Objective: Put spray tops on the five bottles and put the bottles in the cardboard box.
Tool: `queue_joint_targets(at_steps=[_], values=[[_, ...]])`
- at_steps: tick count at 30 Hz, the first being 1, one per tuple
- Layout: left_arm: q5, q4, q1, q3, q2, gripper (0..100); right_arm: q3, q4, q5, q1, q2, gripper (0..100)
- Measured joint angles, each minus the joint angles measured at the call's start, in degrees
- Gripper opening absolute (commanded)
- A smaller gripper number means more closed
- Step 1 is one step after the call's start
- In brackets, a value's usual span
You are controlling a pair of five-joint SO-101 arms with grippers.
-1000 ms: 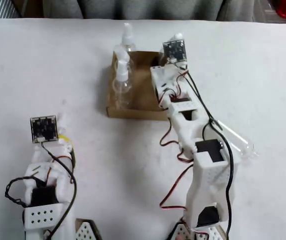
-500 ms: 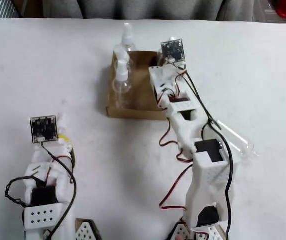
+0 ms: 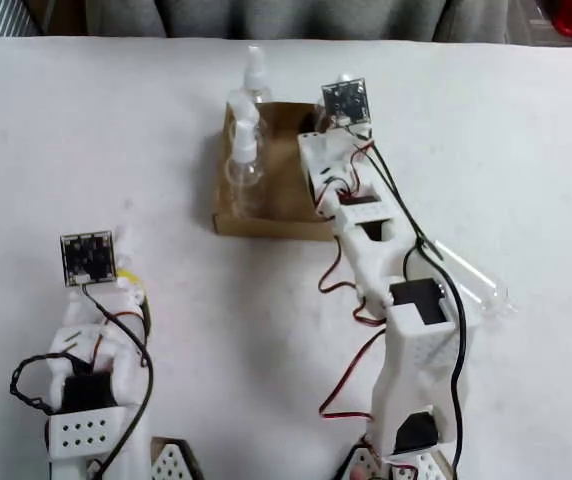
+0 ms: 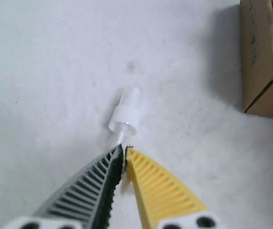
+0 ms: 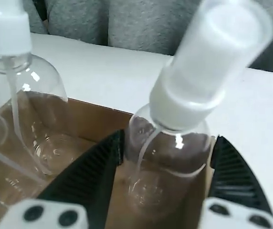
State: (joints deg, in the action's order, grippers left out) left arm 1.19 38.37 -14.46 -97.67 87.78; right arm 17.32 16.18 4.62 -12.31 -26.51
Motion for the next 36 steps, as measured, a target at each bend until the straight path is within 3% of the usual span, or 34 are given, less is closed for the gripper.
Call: queue_joint_targets(at_steps=[32, 36], values=[[0.0, 0.0, 0.0, 0.0, 0.0, 2, 0.0, 0.7, 2.4, 0.0, 0.0, 25.2], [0.0, 0.0, 0.0, 0.0, 0.0, 2, 0.0, 0.7, 4.4, -0.4, 0.0, 32.0]])
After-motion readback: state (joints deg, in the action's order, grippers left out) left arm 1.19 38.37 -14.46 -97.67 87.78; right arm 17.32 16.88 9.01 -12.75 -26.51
